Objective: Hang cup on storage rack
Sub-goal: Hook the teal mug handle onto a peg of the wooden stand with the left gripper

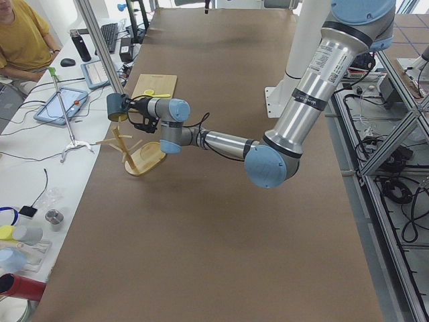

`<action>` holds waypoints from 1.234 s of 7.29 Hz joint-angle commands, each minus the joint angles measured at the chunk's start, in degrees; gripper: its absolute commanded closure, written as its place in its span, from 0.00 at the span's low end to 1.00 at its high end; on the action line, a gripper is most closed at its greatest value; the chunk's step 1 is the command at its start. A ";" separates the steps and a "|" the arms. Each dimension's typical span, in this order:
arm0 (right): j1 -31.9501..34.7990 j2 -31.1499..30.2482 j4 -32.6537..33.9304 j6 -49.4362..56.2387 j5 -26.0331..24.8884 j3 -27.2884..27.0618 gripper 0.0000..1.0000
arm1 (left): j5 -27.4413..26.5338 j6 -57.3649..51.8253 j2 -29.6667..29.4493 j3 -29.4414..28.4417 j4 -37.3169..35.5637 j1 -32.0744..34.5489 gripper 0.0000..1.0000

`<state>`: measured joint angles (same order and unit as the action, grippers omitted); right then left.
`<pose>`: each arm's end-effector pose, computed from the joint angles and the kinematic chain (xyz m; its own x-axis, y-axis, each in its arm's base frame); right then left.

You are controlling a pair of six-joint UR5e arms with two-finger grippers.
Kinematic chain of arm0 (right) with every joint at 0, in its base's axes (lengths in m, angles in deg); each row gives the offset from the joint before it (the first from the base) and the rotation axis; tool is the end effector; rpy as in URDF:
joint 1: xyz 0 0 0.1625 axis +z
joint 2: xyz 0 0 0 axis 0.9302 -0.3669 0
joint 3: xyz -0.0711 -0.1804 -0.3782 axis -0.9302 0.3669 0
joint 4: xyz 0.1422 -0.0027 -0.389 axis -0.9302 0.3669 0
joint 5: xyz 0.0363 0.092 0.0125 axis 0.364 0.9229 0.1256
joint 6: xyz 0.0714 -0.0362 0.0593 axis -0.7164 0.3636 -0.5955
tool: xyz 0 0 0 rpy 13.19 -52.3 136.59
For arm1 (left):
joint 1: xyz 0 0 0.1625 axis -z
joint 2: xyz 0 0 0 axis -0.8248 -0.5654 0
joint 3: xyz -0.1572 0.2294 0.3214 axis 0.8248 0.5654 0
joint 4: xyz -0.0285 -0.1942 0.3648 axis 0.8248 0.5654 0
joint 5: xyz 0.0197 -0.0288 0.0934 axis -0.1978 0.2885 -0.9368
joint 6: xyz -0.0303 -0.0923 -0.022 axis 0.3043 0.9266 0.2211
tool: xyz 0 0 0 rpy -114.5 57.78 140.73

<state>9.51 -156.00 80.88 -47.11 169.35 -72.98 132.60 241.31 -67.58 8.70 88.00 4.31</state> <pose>-0.0348 -0.4807 0.5183 0.6774 0.0572 0.7334 -0.1451 0.9878 0.0570 0.2262 -0.6438 0.3811 -0.8162 -0.5146 -0.2626 0.1756 0.2120 -0.9613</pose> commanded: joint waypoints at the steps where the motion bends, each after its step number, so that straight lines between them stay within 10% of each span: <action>1: 0.06 -0.20 0.00 -0.10 0.07 -0.61 0.00 | 6.07 -1.01 1.57 -0.18 0.60 1.03 1.00; 9: 0.06 -1.25 0.70 -0.27 0.07 -3.08 0.00 | 11.11 -1.09 3.94 -2.47 5.96 4.20 1.00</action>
<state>9.57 -157.20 81.58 -47.37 169.42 -76.00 143.51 240.25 -63.72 6.56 93.28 8.44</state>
